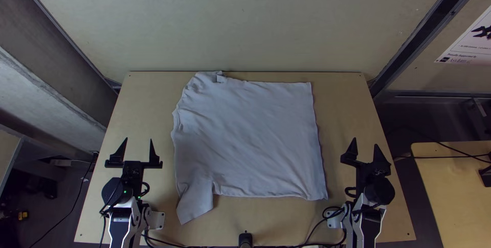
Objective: Fold the t-shirt
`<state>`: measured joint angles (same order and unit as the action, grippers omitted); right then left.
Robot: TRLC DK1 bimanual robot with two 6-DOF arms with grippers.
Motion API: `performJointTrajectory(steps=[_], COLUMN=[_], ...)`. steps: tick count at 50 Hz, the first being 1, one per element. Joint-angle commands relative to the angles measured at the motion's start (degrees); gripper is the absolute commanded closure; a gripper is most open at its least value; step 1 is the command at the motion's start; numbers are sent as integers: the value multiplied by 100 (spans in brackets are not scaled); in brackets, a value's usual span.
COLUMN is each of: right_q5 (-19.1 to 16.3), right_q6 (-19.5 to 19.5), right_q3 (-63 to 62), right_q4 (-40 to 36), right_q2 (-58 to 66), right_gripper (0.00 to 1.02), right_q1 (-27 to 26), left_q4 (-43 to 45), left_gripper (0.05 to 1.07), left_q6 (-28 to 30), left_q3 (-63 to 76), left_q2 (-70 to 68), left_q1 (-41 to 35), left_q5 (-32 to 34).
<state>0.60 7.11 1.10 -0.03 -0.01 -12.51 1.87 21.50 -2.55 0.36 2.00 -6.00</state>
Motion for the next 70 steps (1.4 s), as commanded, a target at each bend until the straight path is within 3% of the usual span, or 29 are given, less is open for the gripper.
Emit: performJointTrajectory(steps=[1,17,26,42,55,70], right_q5=[45,45,45,54,54,54], right_q6=[97,159,915,835,660,370], right_q3=[-66,-66,-66,610,2087,3739], right_q4=[-76,-76,-67,328,654,1067], right_q2=[-16,-16,-25,-16,1170,2822], right_gripper=[3,3,3,3,3,3], right_q1=[-14,-6,205,372,733,917], left_q4=[-90,-108,-90,-73,815,1360], left_gripper=[10,10,10,10,10,10], left_q6=[-137,-260,-374,-383,-392,-480], left_q3=[246,246,246,-115,-545,-2031], left_q2=[-36,-36,-45,-45,96,2126], left_q1=[2,2,-130,-402,-1044,-1263], left_q5=[99,152,178,187,187,169])
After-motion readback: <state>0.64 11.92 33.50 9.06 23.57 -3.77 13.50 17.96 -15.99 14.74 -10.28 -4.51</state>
